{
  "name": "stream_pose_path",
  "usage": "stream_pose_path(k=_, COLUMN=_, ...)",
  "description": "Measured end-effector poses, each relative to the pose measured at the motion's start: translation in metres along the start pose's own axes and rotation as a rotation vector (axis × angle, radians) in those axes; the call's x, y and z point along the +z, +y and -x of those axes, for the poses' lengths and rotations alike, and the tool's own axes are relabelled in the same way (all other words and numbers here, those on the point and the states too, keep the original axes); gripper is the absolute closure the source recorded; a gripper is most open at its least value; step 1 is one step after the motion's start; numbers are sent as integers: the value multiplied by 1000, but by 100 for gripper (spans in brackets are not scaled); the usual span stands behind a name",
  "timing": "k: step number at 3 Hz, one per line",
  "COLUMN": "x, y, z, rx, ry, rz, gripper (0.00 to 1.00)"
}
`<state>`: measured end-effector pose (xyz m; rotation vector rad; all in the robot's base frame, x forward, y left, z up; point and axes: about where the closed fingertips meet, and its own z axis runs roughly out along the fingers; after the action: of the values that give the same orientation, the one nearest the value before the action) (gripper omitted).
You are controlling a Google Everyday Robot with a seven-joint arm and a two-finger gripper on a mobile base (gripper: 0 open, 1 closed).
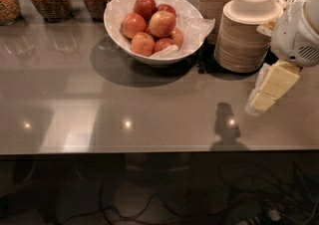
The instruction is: Pick apple from white bowl
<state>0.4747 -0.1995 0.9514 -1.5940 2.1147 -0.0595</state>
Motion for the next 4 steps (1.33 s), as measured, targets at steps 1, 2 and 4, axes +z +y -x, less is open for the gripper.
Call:
stream_pose_path(k=1, x=29, y=-30, z=25, rx=9, ry=-119, rz=-78, gripper=0)
stream_pose_path(k=2, x=49, y=-74, z=59, rx=13, ry=-233, rz=-171, gripper=0)
stream_pose_path(k=4, x=84, y=-146, z=122, rx=22, ry=-384, rz=-230, gripper=0)
